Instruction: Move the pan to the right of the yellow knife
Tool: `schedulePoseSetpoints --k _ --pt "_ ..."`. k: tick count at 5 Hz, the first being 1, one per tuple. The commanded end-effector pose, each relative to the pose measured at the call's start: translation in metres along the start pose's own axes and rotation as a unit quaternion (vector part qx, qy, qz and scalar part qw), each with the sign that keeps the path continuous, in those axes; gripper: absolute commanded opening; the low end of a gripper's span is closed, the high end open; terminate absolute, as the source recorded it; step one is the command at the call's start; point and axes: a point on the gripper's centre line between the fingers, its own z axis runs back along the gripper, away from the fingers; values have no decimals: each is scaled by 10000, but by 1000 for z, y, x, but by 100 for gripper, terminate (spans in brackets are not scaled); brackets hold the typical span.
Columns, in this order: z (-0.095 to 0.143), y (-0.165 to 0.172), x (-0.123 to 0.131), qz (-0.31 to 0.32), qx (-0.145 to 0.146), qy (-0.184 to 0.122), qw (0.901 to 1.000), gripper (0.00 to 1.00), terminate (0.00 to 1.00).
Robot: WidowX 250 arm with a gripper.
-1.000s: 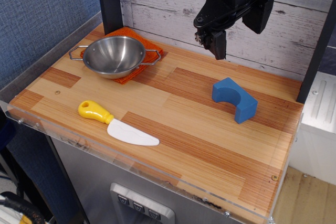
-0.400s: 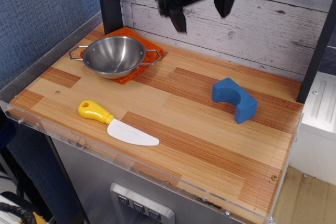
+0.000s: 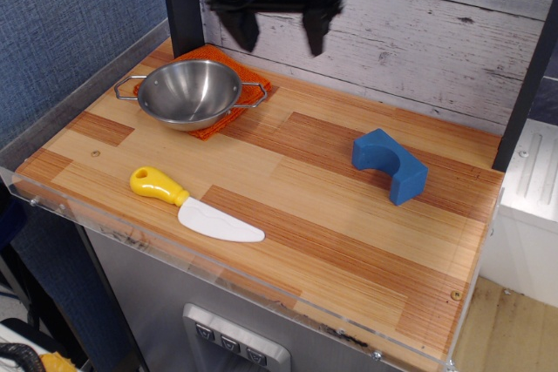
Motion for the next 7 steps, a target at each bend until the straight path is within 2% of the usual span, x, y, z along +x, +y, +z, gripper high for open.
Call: schedulePoseSetpoints --k 1,2,3,5,7 --pt "9 30 9 -1448 -127 -96 9893 100 0" --pt "0 47 11 -1823 -65 -11 9832 100 0" --pt "-15 55 3 -2236 80 133 9746 100 0" --pt "-41 77 -22 -2775 496 642 9573 100 0" --pt "-57 80 -34 -2756 728 1046 9528 100 0"
